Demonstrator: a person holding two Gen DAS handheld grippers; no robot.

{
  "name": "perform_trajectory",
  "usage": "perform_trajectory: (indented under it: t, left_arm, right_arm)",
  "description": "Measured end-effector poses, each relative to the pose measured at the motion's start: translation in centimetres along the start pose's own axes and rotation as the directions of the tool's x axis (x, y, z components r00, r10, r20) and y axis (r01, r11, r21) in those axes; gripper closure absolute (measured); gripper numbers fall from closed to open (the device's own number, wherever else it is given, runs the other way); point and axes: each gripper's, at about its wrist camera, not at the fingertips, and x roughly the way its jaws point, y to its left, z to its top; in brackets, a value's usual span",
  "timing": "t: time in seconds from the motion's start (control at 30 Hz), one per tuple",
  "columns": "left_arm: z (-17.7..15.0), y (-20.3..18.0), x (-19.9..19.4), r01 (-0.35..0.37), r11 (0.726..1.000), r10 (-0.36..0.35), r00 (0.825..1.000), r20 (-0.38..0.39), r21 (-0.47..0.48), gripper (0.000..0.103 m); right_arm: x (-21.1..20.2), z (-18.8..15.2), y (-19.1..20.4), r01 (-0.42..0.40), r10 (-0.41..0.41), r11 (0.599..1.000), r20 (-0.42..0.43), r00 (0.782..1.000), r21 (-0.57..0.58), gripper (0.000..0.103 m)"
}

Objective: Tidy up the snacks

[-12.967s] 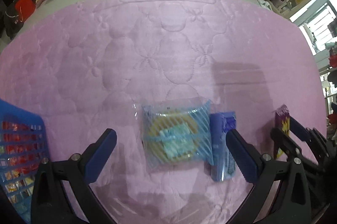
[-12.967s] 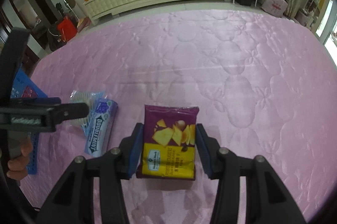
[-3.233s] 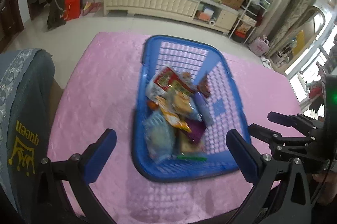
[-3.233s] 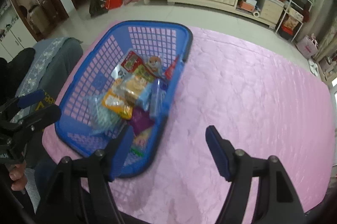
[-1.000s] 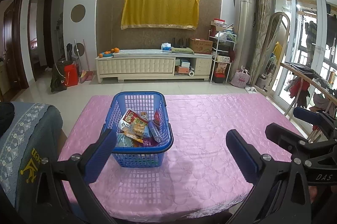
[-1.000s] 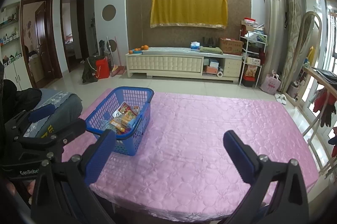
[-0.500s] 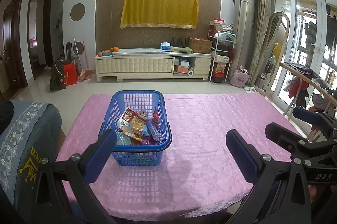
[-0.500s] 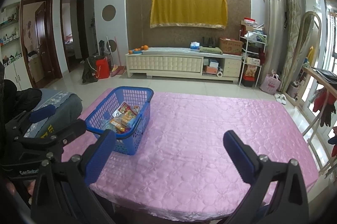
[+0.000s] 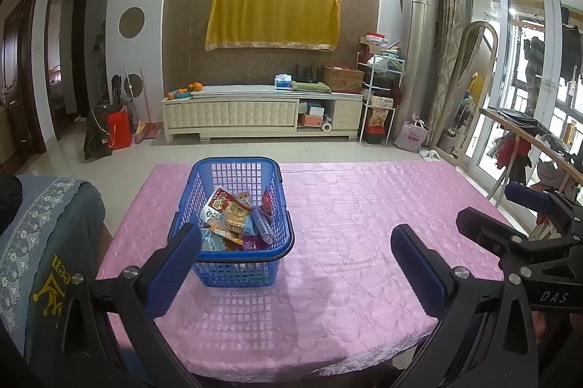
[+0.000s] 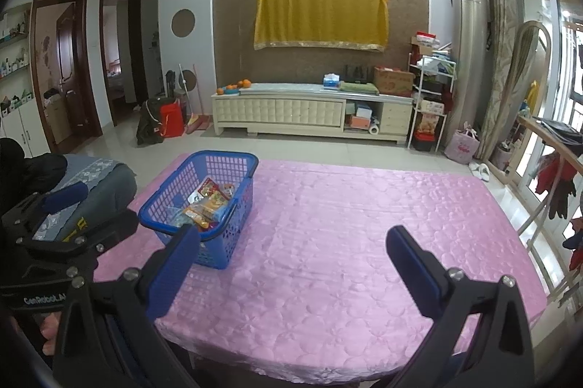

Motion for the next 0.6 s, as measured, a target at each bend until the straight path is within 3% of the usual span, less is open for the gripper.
perform_trajectory:
  t: [0.6]
  left_arm:
    - [-0.16,0.22,-0.16,0.011,1.000,-0.011,1.000,-0.005,0.001,0.000]
  right_arm:
    - [-0.09,-0.16,0.05,0.004,-0.004,1.000,-0.004,1.000,0.000,0.000]
